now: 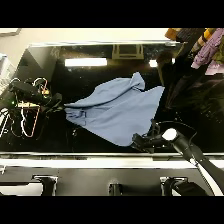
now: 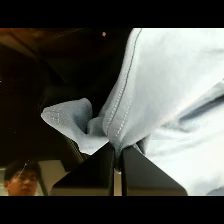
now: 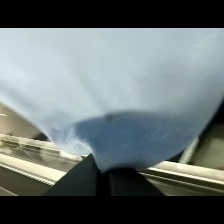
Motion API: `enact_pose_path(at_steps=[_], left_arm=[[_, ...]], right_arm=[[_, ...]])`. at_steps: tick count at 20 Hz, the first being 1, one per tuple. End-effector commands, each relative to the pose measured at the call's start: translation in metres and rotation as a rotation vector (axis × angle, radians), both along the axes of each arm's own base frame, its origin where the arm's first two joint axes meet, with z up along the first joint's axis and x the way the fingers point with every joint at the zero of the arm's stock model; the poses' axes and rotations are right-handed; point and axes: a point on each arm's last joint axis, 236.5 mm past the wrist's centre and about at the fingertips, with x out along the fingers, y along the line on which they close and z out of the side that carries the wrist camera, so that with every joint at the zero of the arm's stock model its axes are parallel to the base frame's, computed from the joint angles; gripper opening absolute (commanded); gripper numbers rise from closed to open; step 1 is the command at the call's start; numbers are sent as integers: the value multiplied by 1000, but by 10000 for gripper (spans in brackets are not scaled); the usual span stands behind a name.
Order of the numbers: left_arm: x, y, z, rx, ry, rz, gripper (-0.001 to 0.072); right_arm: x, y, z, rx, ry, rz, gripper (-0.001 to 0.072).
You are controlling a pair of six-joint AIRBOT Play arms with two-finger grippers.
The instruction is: Fold the clothes and pants, and hang the long-sleeved shirts on hangers.
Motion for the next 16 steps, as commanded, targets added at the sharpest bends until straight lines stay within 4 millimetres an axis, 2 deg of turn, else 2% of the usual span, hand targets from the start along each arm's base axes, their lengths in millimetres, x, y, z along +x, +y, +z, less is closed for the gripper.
enact_pose_path(at_steps=[1,2,4,6,8,10,11,13,15,16], left_arm=[[6,0,17,-37,-46,24,18],[13,0,36,-71,-106,27,18],[31,6,90,-114,-246,60,18],[39,20,159,-71,-404,67,18],[31,31,244,5,-583,57,18],[2,34,332,100,-770,53,18],[-17,35,370,152,-860,66,18],[-62,41,436,263,-1011,156,18],[-109,55,479,369,-1110,318,18],[-131,62,496,433,-1151,389,18]], right_arm=[[42,-9,49,19,-163,-44,29],[58,-13,73,23,-228,-36,29],[89,-18,144,43,-411,17,29],[107,-20,235,49,-636,80,29],[102,-22,332,29,-859,126,29],[78,-29,428,13,-1057,104,29],[59,-34,474,-4,-1171,92,29],[16,-52,550,-69,-1398,39,29],[-20,-84,602,-171,-1550,-81,29],[-31,-102,616,-223,-1584,-153,29]])
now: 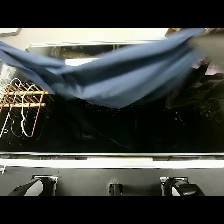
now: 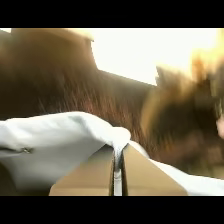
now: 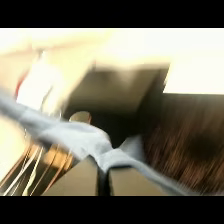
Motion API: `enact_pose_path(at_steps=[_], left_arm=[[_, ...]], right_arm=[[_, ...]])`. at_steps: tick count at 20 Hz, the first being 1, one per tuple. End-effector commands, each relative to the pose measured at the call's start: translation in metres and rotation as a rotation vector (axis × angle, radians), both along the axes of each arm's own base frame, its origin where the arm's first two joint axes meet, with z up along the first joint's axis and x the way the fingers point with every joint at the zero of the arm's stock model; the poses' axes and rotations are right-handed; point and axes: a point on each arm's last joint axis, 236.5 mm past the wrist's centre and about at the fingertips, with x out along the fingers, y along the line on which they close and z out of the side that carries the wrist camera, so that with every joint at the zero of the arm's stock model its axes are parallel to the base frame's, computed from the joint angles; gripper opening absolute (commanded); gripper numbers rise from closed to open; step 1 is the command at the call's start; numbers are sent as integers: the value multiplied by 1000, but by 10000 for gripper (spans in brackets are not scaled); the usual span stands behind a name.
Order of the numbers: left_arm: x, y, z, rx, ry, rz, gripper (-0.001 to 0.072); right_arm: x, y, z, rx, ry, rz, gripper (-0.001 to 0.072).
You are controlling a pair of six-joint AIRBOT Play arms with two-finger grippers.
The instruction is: Fold the clothes and pants, and hang the long-sleeved shirts on hangers.
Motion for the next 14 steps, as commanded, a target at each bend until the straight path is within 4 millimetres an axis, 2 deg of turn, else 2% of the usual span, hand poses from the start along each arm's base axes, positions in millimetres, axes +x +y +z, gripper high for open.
enact_pose_path(at_steps=[1,2,4,5,7,9,10,11,14], left_arm=[[-82,17,78,98,-217,266,18],[-94,19,87,114,-249,306,18],[-100,16,95,123,-283,310,18],[-94,16,90,122,-262,296,18],[-68,16,65,112,-173,224,18],[-22,12,22,96,-55,105,18],[8,6,-8,96,17,37,18],[36,1,-42,96,96,-17,18],[116,-11,-173,73,373,-108,18]], right_arm=[[-61,-60,79,4,-237,-250,29],[-61,-69,81,3,-243,-288,29],[-44,-71,68,5,-173,-306,29],[-26,-69,52,-9,-103,-302,29],[20,-64,11,-62,56,-292,30],[80,-62,-46,-130,248,-291,30],[110,-59,-75,-160,333,-283,30],[142,-57,-110,-184,426,-279,30],[222,-51,-221,-249,663,-262,30]])
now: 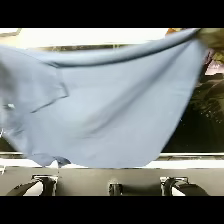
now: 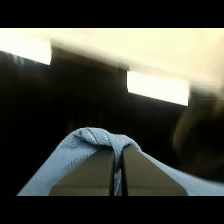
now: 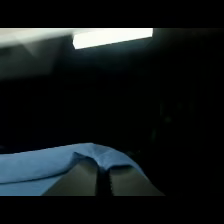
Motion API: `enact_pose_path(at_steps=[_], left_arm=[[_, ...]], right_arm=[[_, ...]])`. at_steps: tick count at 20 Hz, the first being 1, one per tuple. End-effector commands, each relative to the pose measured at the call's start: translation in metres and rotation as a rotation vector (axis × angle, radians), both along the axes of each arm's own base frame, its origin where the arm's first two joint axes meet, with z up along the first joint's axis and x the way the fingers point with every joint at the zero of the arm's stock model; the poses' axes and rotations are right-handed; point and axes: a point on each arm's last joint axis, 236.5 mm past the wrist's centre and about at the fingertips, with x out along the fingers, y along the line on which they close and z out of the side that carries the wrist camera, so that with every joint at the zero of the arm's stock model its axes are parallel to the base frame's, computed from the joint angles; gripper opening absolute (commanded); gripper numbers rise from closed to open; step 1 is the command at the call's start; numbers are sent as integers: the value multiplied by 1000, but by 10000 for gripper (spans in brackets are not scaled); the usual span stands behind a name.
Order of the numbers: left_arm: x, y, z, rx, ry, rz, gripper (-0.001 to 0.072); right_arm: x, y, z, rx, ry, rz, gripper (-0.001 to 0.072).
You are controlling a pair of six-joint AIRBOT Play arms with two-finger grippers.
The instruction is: Fold the clothes and pants, and hang the long-sleeved shirts on hangers.
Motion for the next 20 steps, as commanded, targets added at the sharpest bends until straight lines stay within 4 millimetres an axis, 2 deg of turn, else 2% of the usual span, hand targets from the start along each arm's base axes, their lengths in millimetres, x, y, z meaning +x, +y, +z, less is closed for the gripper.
enact_pose_path(at_steps=[1,2,4,6,8,10,12,13,15,16,17,20], left_arm=[[78,-24,-139,-11,273,-111,18],[99,-29,-179,-33,330,-124,18],[131,-39,-250,-60,416,-134,18],[147,-47,-310,-77,485,-138,18],[154,-51,-353,-93,540,-138,18],[154,-55,-379,-120,580,-140,19],[153,-54,-388,-129,594,-138,22],[153,-53,-386,-130,591,-136,86],[151,-46,-374,-133,594,-138,355],[147,-39,-364,-136,602,-140,412],[142,-31,-354,-141,613,-141,412],[110,4,-324,-146,658,-147,412]], right_arm=[[83,4,-139,-53,296,8,30],[105,3,-178,-61,348,-1,30],[145,3,-242,-66,389,-20,30],[175,5,-290,-39,398,-53,31],[192,8,-327,7,417,-94,31],[196,8,-355,27,456,-123,41],[194,9,-368,35,488,-127,155],[191,9,-367,33,498,-124,209],[178,4,-357,21,531,-92,320],[169,0,-347,8,543,-46,381],[157,-7,-336,-21,556,11,419],[112,-56,-299,-127,607,130,418]])
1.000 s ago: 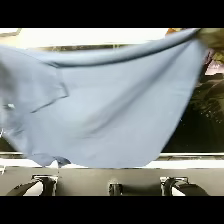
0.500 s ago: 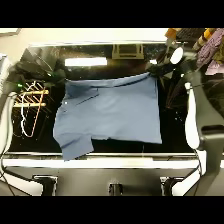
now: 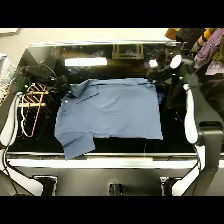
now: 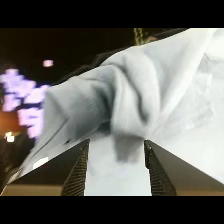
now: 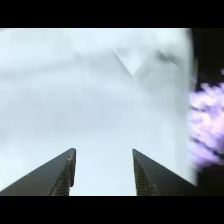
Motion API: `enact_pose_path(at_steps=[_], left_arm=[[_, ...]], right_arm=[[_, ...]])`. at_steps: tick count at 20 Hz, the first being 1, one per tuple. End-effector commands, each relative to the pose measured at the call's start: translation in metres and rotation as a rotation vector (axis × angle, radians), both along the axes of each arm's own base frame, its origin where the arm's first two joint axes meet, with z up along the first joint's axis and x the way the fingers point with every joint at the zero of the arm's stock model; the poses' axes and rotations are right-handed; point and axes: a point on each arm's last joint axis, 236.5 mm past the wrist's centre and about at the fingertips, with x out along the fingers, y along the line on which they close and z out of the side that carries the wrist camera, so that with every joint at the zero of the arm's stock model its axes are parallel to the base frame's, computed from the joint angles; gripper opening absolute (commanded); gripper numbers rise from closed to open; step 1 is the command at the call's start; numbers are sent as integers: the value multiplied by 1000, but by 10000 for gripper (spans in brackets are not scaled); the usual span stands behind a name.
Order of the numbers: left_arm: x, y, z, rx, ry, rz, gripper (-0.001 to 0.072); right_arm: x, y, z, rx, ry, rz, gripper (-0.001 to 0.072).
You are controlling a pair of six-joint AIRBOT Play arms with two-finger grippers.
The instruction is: Fold the clothes and pants, and hang the long-sleeved shirts on hangers.
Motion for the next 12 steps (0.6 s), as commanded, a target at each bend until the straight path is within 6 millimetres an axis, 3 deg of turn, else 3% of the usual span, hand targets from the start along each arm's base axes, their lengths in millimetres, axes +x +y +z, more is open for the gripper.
enact_pose_path(at_steps=[1,3,5,7,9,12], left_arm=[[-42,30,26,-9,81,-39,412],[-66,46,39,-35,113,-19,412],[-88,62,47,-56,109,35,411],[-119,68,41,-112,138,85,410],[-150,66,29,-170,166,117,409],[-190,59,9,-197,218,138,409]], right_arm=[[-53,-47,35,-26,78,139,414],[-80,-67,51,80,79,130,408],[-123,-82,38,153,155,84,408],[-176,-86,5,198,268,46,408],[-238,-72,-34,254,407,31,408],[-293,-54,-79,269,510,27,408]])
